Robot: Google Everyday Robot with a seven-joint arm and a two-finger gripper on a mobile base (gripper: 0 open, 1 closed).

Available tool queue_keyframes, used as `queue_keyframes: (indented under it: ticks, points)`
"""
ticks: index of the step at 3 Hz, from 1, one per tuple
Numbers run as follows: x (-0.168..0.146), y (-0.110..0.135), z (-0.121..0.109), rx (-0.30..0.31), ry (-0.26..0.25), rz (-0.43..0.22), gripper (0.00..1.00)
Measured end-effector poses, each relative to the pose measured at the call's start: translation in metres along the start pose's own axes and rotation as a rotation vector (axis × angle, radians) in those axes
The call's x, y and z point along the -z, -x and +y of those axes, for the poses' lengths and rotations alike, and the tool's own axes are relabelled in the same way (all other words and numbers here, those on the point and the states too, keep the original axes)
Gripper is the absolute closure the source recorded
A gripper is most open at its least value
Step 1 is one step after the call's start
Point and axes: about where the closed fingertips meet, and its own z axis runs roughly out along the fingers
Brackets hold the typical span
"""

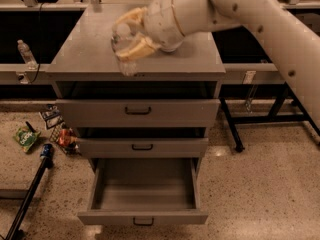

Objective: Place water bottle into bottom drawer

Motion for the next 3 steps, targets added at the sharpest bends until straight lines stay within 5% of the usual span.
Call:
queue_keyframes:
  ticks: [1, 2, 3]
  points:
    - [-0.002, -0.04, 0.09, -0.179, 0.124, -0.009, 1.0]
    - [-0.032, -0.087, 0.161, -0.283, 0.239, 0.026, 1.0]
    - [-0.078, -0.145, 0.189, -0.326, 0.295, 0.089, 1.0]
